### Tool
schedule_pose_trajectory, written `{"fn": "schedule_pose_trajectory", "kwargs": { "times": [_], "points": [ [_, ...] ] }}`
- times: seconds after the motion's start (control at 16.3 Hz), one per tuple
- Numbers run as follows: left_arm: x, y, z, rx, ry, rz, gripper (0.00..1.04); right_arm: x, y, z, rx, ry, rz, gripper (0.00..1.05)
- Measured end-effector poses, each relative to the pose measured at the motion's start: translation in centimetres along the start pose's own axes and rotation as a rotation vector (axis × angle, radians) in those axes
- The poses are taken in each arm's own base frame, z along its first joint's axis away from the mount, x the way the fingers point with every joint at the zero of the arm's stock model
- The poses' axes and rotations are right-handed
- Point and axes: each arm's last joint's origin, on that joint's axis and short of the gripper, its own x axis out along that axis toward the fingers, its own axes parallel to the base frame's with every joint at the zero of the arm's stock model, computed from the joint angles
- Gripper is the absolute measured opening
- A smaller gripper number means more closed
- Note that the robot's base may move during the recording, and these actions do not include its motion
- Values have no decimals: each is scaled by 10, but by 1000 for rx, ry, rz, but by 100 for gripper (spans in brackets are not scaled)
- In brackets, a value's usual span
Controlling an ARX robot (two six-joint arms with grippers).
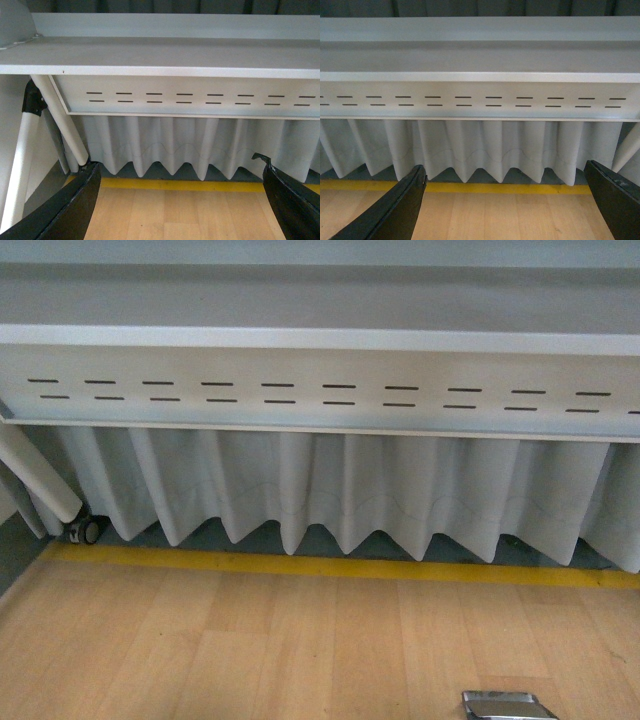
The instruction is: Wind up and store yellow beetle toy
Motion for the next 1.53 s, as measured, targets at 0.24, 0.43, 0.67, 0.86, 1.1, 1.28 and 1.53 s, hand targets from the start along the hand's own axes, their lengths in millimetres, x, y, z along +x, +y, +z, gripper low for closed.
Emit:
{"fn": "schedule_pose_trajectory", "kwargs": {
  "times": [0.24, 0.43, 0.67, 0.86, 1.1, 1.28, 1.53],
  "points": [
    [0, 0, 0, 0, 0, 0, 98, 0, 0, 0, 0, 0, 0, 98],
    [0, 0, 0, 0, 0, 0, 98, 0, 0, 0, 0, 0, 0, 98],
    [0, 0, 0, 0, 0, 0, 98, 0, 0, 0, 0, 0, 0, 98],
    [0, 0, 0, 0, 0, 0, 98, 0, 0, 0, 0, 0, 0, 98],
    [0, 0, 0, 0, 0, 0, 98, 0, 0, 0, 0, 0, 0, 98],
    [0, 0, 0, 0, 3, 1, 98, 0, 0, 0, 0, 3, 0, 98],
    [0, 0, 0, 0, 0, 1, 98, 0, 0, 0, 0, 0, 0, 98]
  ]
}}
